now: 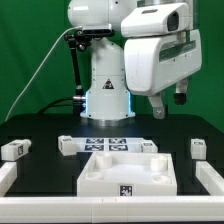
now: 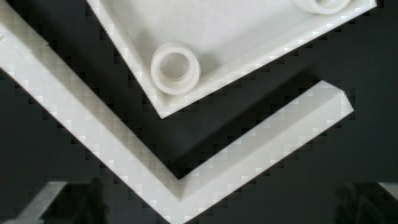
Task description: Assemble one leg
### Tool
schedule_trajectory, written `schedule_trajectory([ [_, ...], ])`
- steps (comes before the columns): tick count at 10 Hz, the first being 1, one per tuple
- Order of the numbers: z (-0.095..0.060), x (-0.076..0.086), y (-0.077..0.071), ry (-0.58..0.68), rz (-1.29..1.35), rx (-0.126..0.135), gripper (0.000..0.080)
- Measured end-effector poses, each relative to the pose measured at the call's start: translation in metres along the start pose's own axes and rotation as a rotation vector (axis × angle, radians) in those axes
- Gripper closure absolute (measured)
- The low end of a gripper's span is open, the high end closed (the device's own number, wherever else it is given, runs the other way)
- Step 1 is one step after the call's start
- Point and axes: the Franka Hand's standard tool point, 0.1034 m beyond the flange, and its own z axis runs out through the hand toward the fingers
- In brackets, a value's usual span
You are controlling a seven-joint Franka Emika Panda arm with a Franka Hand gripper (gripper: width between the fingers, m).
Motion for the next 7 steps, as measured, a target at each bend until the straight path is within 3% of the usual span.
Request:
schedule_trajectory([
  [7,0.0004,-0.0007,0.0004,-0.001,0.002,0.000,0.0150],
])
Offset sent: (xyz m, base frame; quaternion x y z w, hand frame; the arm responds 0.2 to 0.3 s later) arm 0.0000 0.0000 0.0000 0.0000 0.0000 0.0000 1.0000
